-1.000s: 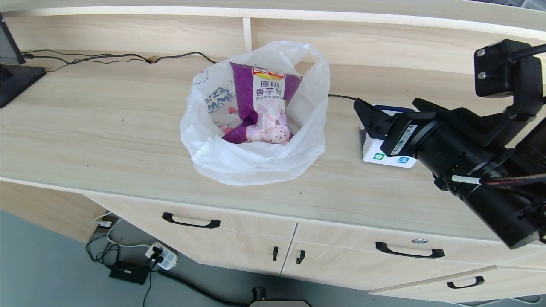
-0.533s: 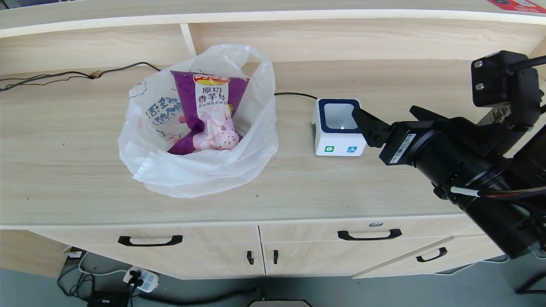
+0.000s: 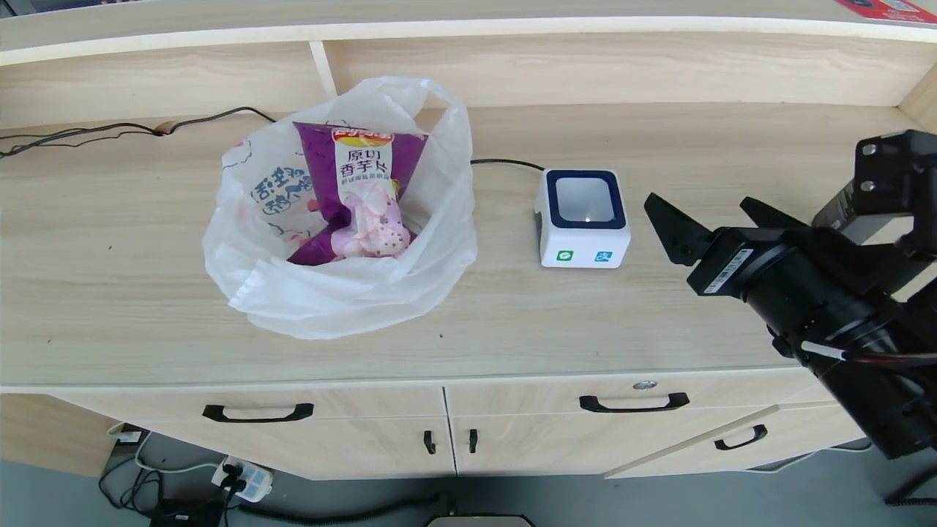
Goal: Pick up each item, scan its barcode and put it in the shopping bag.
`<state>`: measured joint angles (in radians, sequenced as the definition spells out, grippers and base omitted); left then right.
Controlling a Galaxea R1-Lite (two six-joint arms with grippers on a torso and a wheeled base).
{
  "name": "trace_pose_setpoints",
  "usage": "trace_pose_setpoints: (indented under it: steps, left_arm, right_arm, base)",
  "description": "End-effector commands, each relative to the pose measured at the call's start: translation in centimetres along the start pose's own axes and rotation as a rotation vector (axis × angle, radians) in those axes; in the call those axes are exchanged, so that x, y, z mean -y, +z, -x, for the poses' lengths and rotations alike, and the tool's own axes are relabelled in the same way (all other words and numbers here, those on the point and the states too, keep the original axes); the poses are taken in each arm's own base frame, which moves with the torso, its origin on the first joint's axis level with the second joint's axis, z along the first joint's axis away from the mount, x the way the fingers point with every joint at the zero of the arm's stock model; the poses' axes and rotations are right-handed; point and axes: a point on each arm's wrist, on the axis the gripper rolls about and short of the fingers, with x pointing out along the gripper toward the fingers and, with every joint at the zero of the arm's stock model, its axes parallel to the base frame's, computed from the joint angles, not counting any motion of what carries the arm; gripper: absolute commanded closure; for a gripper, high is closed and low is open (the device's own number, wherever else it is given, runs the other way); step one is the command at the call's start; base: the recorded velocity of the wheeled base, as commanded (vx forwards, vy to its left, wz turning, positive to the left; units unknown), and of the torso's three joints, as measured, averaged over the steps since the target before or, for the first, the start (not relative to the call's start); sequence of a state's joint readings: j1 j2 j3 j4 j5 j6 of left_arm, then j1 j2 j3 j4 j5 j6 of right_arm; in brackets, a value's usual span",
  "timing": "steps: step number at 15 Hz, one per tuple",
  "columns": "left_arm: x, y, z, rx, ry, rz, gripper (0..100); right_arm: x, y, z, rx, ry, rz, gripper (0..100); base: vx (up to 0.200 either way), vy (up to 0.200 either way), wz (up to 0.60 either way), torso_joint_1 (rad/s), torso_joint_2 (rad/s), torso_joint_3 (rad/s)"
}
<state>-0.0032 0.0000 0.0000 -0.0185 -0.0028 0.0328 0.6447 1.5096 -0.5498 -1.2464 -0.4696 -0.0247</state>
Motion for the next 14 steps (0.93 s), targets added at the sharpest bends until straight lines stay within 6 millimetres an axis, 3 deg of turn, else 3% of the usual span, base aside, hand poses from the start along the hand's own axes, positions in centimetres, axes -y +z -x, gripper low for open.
trace_pose_setpoints:
  steps: [1, 6, 11, 13, 14]
  left_arm:
    - [0.0, 0.0, 0.0, 0.0, 0.003, 0.004, 0]
    - [0.0, 0.0, 0.0, -0.003, 0.001, 0.004, 0]
    - [0.0, 0.0, 0.0, -0.002, 0.001, 0.002, 0]
    - [0.0, 0.0, 0.0, -0.002, 0.001, 0.001, 0]
    - [0.0, 0.0, 0.0, 0.0, 0.001, 0.002, 0]
  right_arm:
    - [0.8, -0.8, 0.9, -0.027, -0.004, 0.019, 0]
    - [2.6, -1.0, 0.7, -0.026, -0.076, 0.063, 0]
    - [3.3, -1.5, 2.2, -0.058, -0.086, 0.14, 0]
    - [4.9, -1.5, 2.5, -0.063, -0.154, 0.184, 0]
    - [6.8, -0.9, 2.6, -0.046, -0.242, 0.217, 0]
  base:
    - [0.0, -0.2, 0.0, 0.002, 0.01, 0.002]
    - [0.0, -0.2, 0.0, 0.004, 0.0, 0.005]
    - [0.0, -0.16, 0.0, 0.002, 0.0, 0.002]
    - [0.0, 0.0, 0.0, 0.0, 0.0, 0.0]
    - [0.0, 0.0, 0.0, 0.0, 0.0, 0.0]
